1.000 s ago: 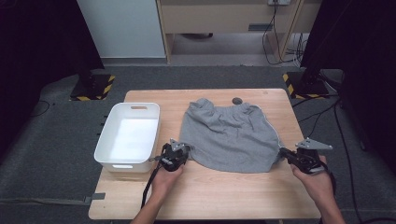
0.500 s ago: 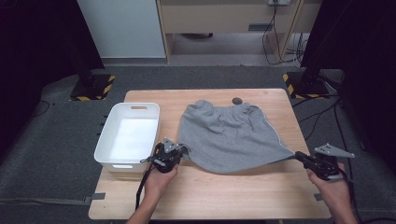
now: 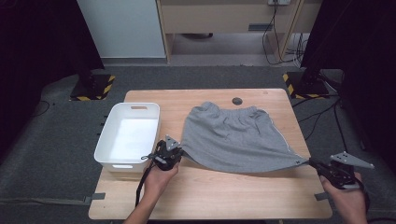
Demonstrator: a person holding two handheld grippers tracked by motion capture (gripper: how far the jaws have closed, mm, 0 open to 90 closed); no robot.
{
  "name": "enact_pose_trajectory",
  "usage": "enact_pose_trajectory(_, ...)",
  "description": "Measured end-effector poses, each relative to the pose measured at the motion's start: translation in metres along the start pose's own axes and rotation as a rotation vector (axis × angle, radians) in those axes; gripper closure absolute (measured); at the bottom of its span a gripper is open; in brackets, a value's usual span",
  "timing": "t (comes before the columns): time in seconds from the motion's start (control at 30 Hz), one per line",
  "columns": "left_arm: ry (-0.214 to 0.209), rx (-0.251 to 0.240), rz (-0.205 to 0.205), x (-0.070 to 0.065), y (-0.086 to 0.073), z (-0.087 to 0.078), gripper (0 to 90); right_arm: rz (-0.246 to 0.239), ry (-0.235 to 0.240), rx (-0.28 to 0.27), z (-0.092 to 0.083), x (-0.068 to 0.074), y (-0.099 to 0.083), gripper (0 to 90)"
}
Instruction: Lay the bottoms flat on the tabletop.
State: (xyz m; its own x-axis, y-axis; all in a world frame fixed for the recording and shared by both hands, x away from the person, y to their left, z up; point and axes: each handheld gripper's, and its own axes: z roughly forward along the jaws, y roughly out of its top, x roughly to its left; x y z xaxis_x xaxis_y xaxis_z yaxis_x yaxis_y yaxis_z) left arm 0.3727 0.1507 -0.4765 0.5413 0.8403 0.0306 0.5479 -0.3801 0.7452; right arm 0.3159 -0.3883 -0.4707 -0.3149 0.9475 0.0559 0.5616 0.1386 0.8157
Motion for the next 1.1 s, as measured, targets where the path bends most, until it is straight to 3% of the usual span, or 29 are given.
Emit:
enact_pose_trajectory(0.23, -0.028, 0.015, 0.03, -0.001, -0.014, -0.024, 84.0, 0.032, -0.014, 0.007, 0.0, -0.012, -0.006, 87.5)
enact_pose_trajectory(0.5, -0.019, 0.045, 0.089, -0.006, -0.025, -0.033, 84.1, 0.045, -0.029, 0.015, 0.0, -0.018, -0.009, 87.5)
enact_pose_trajectory(1.1, -0.078, 0.067, 0.077, -0.004, -0.052, -0.039, 84.0, -0.003, 0.002, 0.025, -0.011, -0.009, -0.013, 87.4)
